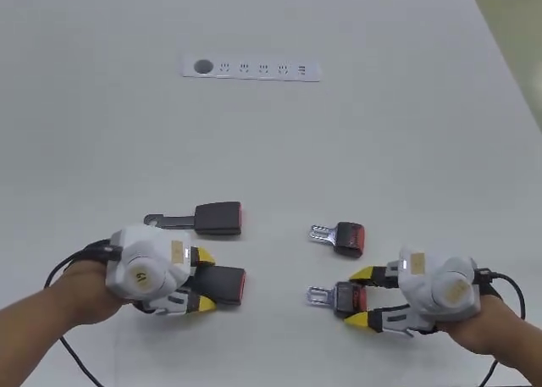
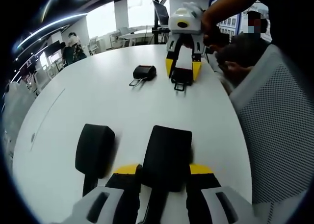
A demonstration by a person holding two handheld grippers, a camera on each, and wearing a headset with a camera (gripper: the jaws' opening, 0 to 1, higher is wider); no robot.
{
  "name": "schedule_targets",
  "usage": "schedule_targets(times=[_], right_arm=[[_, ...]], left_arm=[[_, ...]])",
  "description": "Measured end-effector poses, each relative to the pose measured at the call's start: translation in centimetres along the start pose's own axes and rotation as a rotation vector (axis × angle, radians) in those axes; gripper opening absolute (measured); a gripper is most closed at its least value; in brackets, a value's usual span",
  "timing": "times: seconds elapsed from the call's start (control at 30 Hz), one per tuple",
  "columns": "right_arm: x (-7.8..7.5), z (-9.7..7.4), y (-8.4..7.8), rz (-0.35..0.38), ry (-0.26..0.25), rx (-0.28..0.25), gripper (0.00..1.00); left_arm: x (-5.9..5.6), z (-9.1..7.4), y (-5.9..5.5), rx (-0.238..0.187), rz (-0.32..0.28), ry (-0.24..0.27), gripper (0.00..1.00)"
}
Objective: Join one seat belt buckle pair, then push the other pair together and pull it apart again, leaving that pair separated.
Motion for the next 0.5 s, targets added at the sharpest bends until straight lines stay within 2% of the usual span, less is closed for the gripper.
schedule_targets(times=[0.5], right_arm=[[0.5, 2.5, 2.6, -0.012, 0.006, -0.049, 0.36]], left_arm=[[0.0, 0.2, -0.1, 0.014, 0.002, -0.004, 0.37]])
Point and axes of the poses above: the centre of the closed fingertips' face, and the gripper's own axes: z roughly forward along the fingers, x roughly to its left, y roughly out of its top, the point moved 9 cm from there along -z, roughly backward along the fingers
